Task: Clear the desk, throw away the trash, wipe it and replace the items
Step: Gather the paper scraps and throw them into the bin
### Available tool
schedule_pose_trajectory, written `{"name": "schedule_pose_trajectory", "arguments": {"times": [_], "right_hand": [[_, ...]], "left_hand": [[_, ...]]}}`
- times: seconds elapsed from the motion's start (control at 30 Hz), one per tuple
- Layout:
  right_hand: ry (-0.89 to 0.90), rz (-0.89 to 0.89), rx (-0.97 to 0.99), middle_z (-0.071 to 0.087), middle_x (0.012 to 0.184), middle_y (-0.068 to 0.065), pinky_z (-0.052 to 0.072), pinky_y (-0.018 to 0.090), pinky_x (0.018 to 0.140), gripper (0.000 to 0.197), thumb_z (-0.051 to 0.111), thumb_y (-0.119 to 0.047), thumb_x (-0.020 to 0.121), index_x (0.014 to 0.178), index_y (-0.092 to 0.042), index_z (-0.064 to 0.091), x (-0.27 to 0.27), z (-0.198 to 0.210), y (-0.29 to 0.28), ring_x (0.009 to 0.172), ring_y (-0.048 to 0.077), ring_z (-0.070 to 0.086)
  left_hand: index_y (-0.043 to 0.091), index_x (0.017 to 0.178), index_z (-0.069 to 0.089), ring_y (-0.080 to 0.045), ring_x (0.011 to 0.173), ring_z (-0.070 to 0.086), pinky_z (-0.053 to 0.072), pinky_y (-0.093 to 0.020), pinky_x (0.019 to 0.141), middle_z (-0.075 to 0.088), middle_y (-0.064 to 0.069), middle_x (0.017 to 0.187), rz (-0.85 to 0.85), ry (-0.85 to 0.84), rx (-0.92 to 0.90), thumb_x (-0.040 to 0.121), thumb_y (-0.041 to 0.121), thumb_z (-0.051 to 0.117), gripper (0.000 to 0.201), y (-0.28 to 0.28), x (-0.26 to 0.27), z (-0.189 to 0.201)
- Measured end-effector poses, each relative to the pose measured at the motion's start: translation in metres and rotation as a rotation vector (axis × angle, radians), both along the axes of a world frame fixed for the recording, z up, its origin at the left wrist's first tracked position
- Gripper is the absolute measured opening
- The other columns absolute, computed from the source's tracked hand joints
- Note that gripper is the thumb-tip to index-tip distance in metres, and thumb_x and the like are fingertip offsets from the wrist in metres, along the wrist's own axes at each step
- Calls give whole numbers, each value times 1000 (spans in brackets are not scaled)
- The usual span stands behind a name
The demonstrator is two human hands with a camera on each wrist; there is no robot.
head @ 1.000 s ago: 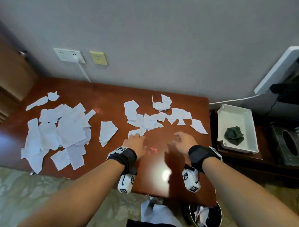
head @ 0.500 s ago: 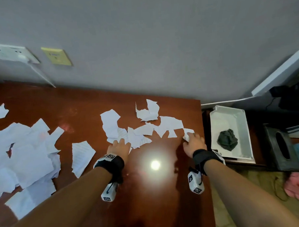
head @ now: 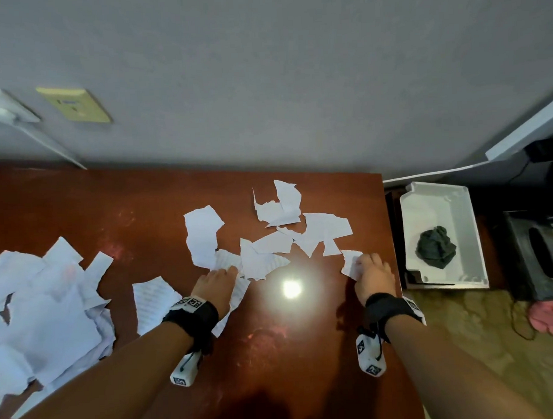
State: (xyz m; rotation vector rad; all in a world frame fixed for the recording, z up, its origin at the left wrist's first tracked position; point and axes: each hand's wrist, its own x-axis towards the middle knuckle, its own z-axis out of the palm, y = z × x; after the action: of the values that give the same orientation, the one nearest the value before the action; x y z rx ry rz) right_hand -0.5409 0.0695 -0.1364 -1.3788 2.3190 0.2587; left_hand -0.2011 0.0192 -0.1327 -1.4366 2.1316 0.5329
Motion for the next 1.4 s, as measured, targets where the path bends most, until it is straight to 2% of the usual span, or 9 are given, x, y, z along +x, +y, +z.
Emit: {"name": "schedule_pose_trajectory", "arguments": {"times": [0.2,0.3,0.47,0.67,0.9,1.1,1.2,1.3,1.4], "right_hand": [[-133,-198,-79,33,143,12,42,44,100,70,61,-2,82,143,-22,33,3,-1,1,121,39,45],[-287,-325,-93,49,134,16,45,47,100,63,59,-4,86,142,-19,34,6,2,-2,115,39,55],[-206,-40,35,57,129,13,38,40,99,31,46,-21,100,129,-11,50,17,14,-18,122,33,50],[-135,227,-163,41,130,6,39,38,97,31,47,-28,97,122,-11,53,32,27,-69,113,24,37],[-177,268,-44,26,154,4,33,40,114,38,57,-21,93,129,-8,56,32,15,-117,137,26,29],[-258,89,-52,51,125,4,41,41,100,64,75,-19,80,132,-22,37,44,2,-110,116,27,50],[-313,-56,39,59,102,2,38,42,96,53,69,-26,85,128,-22,38,52,-3,-95,108,31,57],[-255,-7,132,62,107,1,35,45,103,35,59,-34,91,122,-20,53,59,-2,-79,108,27,57],[-292,-14,161,62,123,3,28,47,110,38,53,-31,94,130,-21,52,67,7,-62,117,28,54]], "left_hand": [[20,125,51,-24,118,47,47,-34,96,47,-5,128,-64,-44,-93,85,21,69,44,0,1,2],[20,121,52,-23,114,51,49,-33,95,50,-6,124,-50,-46,-52,84,20,71,42,2,-2,2],[20,125,44,-23,110,57,50,-32,92,58,-5,119,5,-36,-39,83,19,72,51,0,-3,1],[20,125,51,-25,119,46,46,-34,98,49,-7,127,-40,-62,-65,88,24,68,41,-4,-4,-2],[19,125,46,-24,117,53,48,-35,98,56,-4,124,92,-35,-58,85,26,72,48,-4,-8,-5],[21,122,54,-24,116,50,49,-35,95,52,-4,123,70,-60,-95,86,25,70,40,-6,-8,-4],[23,117,63,-23,113,50,50,-34,91,53,-3,118,83,-62,-76,90,24,63,27,-11,-9,0],[22,113,66,-24,115,49,47,-35,91,53,-4,118,43,-102,-33,93,28,59,22,-12,-10,3],[21,113,64,-24,115,50,44,-35,90,61,-4,115,-9,-126,-9,97,34,52,23,-12,-11,12]]}}
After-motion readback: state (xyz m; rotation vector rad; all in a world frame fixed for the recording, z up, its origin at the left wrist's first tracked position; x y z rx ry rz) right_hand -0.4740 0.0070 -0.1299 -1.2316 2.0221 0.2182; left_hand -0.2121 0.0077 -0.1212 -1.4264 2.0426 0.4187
